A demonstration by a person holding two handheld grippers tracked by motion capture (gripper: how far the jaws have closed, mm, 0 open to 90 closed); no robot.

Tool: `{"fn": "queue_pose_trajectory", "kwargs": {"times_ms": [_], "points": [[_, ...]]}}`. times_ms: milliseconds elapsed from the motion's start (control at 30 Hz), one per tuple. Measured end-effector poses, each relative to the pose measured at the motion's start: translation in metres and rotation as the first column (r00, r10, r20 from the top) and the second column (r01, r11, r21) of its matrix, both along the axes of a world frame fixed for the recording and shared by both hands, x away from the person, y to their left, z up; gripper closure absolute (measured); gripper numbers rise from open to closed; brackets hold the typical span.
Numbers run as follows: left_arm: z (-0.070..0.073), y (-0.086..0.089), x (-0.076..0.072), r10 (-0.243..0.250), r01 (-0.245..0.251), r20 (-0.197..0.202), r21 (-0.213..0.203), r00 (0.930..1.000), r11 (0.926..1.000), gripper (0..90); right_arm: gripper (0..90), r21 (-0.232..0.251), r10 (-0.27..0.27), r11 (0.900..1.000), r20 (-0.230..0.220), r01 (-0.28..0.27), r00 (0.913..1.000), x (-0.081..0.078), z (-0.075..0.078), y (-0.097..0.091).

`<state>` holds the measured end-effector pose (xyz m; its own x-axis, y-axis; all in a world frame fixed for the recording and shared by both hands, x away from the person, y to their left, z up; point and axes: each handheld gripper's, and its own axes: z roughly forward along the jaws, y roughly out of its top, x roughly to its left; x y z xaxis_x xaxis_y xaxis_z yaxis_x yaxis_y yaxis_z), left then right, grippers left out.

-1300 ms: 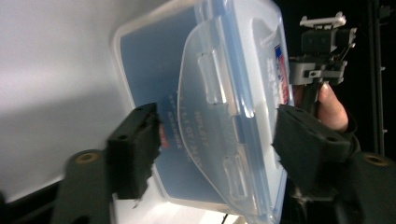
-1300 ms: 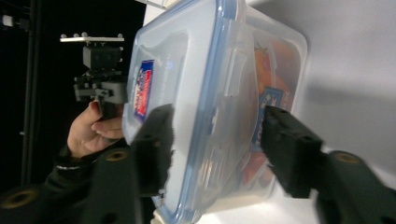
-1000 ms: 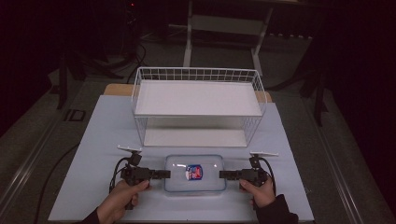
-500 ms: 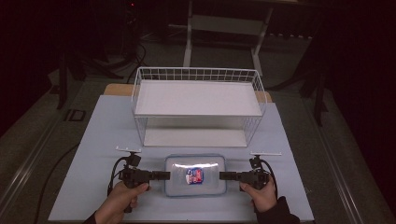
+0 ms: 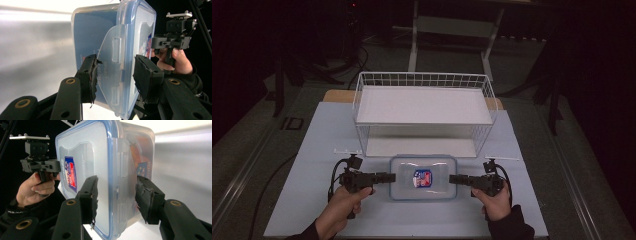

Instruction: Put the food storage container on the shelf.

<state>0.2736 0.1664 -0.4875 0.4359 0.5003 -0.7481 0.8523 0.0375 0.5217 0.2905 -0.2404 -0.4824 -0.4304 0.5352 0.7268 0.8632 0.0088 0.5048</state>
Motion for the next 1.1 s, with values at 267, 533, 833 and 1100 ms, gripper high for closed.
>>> {"fn": "queue_pose_trajectory", "kwargs": {"times_ms": [267,533,833,1100], "points": [[0.010,-0.006,0.012,0.009,-0.009,0.083,-0.001,0.9965,1.0000,53.6,53.0,0.004,-0.040,0.9992,0.089,0.040,0.9953,0.009,0.014,-0.004],[0.010,-0.013,0.028,0.028,-0.030,0.120,0.007,0.9924,0.9995,53.0,53.0,-0.003,-0.055,0.9985,0.115,0.055,0.9919,0.025,0.016,-0.008],[0.002,-0.016,0.046,0.062,-0.061,0.164,-0.011,0.9845,0.9981,52.6,53.0,0.003,-0.081,0.9967,0.134,0.081,0.9877,0.045,0.014,-0.009],[-0.015,-0.019,0.058,0.106,-0.105,0.177,-0.012,0.9785,0.9944,50.9,52.9,-0.006,-0.100,0.9948,0.118,0.102,0.9880,0.058,0.000,-0.006]]}}
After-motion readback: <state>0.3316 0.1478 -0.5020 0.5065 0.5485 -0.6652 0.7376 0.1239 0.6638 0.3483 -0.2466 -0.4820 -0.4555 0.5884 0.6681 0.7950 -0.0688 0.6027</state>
